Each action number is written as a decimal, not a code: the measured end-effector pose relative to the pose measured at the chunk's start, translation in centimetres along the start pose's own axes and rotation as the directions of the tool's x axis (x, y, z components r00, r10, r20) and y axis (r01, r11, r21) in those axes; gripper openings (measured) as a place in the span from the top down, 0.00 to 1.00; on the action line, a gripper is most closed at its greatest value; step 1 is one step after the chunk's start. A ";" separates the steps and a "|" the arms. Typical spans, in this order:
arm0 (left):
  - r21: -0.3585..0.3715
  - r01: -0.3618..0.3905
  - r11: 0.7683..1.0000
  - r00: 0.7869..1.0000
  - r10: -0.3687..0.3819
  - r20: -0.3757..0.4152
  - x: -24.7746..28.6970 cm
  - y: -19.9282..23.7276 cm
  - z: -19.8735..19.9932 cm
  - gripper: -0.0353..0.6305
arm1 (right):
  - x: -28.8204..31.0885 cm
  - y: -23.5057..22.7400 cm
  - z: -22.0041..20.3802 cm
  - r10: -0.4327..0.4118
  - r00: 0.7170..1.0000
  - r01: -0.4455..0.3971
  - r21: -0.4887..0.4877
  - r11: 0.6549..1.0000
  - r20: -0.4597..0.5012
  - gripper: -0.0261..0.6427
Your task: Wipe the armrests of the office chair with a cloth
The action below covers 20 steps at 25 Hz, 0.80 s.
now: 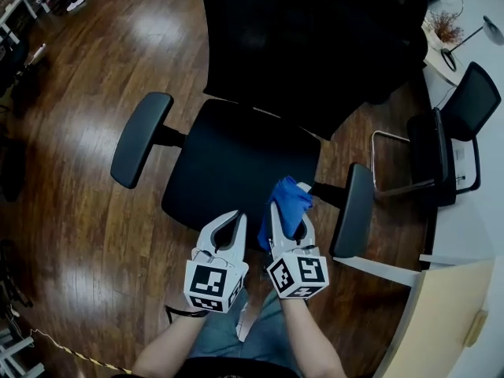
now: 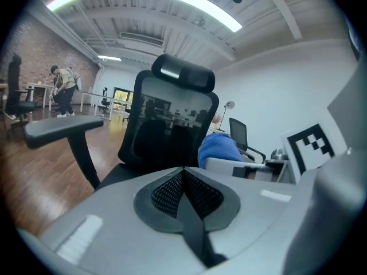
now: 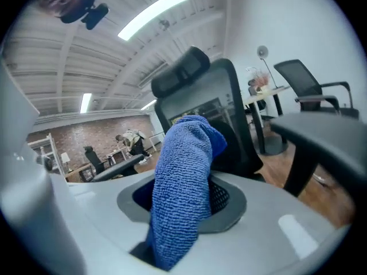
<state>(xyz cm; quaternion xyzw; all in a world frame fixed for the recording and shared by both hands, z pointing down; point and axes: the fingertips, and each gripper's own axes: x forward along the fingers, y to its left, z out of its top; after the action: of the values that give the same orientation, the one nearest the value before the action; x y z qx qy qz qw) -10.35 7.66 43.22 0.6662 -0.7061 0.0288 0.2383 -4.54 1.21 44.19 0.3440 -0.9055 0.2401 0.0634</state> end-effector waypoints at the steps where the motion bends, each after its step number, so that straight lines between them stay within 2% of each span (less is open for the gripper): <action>1: 0.007 -0.002 1.000 1.000 0.002 0.019 -0.6 -0.3 1.2 0.98 | -0.8 1.4 1.5 0.029 0.999 -0.029 -0.039 0.999 0.017 0.75; 4: 0.024 -0.007 1.000 0.997 0.005 0.074 -2.5 -1.6 4.8 0.98 | -3.5 4.4 5.3 0.094 0.994 -0.085 -0.146 0.986 0.052 0.75; 9: 0.030 0.003 1.000 0.989 -0.007 0.146 -6.1 -5.4 8.3 0.98 | -9.0 6.6 9.5 0.103 0.990 -0.073 -0.276 0.958 0.098 0.76; 16: 0.024 0.046 0.999 0.977 -0.050 0.208 -9.9 -10.2 9.1 0.98 | -14.4 7.6 11.4 0.129 0.985 -0.083 -0.347 0.934 0.112 0.76; 20: 0.066 0.059 0.996 0.974 -0.072 0.213 -12.1 -13.3 9.1 0.98 | -18.0 7.5 11.6 0.130 0.984 -0.081 -0.344 0.936 0.123 0.76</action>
<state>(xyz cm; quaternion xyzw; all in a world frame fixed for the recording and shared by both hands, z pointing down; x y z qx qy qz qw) -0.37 14.14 26.99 0.6951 -0.7042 -0.0306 0.1415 4.79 11.19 26.07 0.2952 -0.9526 0.0592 0.0431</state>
